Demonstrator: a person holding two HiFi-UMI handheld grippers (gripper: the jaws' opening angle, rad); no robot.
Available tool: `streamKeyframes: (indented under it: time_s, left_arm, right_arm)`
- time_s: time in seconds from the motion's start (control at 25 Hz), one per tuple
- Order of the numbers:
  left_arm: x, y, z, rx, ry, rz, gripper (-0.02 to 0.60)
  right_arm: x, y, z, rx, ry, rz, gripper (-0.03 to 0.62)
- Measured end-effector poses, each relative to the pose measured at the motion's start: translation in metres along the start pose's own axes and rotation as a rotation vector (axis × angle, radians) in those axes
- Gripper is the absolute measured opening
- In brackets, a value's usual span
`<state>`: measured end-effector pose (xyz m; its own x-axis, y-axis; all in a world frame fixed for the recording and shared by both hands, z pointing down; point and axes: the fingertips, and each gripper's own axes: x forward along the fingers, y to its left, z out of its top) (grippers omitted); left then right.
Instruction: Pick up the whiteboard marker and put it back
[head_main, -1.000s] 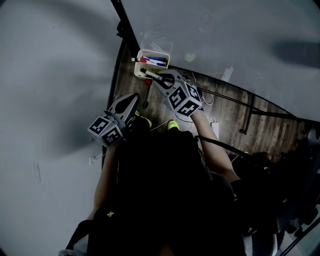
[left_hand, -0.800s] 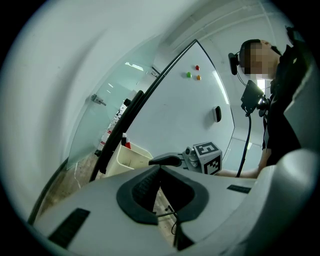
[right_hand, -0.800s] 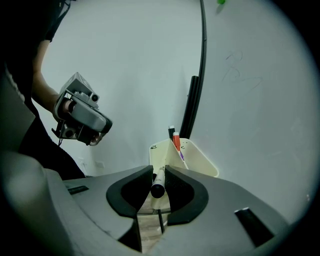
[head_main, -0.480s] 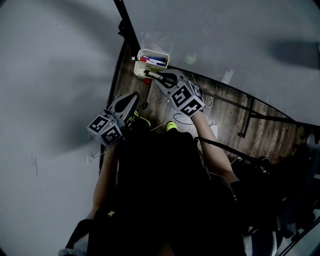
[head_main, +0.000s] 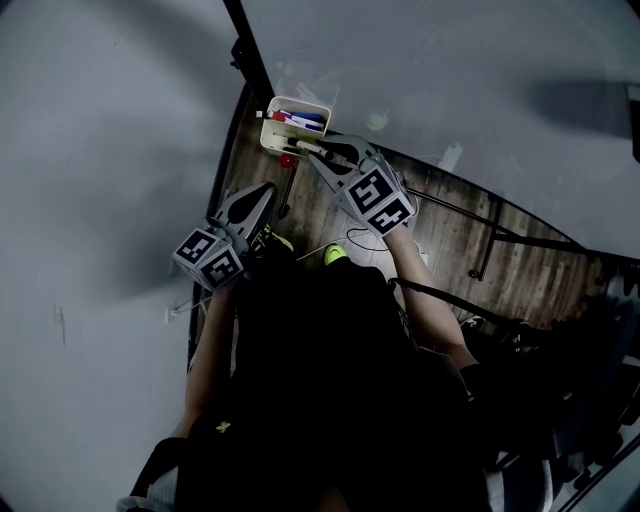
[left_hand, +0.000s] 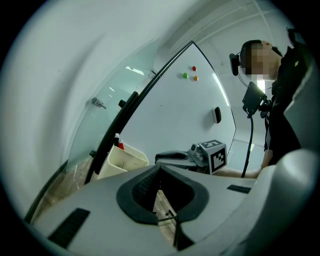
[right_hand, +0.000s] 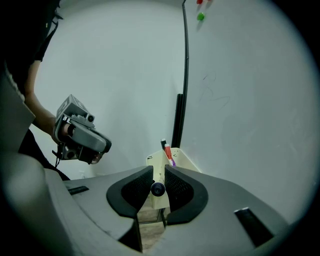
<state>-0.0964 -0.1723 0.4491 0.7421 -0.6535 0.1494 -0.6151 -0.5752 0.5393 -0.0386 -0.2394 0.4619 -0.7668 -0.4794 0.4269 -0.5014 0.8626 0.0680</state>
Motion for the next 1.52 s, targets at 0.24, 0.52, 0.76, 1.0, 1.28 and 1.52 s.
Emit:
streamKeyframes:
  time_s: [0.24, 0.52, 0.76, 1.0, 1.28, 1.52]
  left_arm:
    - [0.008, -0.001, -0.001, 0.003, -0.011, -0.008, 0.014]
    - [0.014, -0.004, 0.009, 0.011, -0.027, -0.012, 0.014]
    - [0.021, 0.006, 0.008, 0.014, -0.033, -0.011, 0.014]
    - [0.02, -0.001, 0.006, 0.027, -0.04, -0.011, 0.014]
    - [0.018, -0.005, 0.001, 0.026, -0.04, -0.007, 0.015]
    - [0.018, -0.006, 0.002, 0.05, -0.054, 0.006, 0.014]
  right_arm:
    - [-0.007, -0.005, 0.005, 0.032, -0.029, 0.01, 0.075]
    - [-0.023, -0.005, 0.023, 0.027, -0.062, 0.004, 0.075]
    - [-0.027, -0.005, 0.032, 0.034, -0.077, 0.009, 0.075]
    - [-0.045, 0.001, 0.044, 0.01, -0.095, -0.003, 0.075]
    - [-0.059, 0.004, 0.053, -0.004, -0.113, -0.018, 0.075]
    - [-0.069, 0.005, 0.056, -0.003, -0.126, -0.029, 0.075]
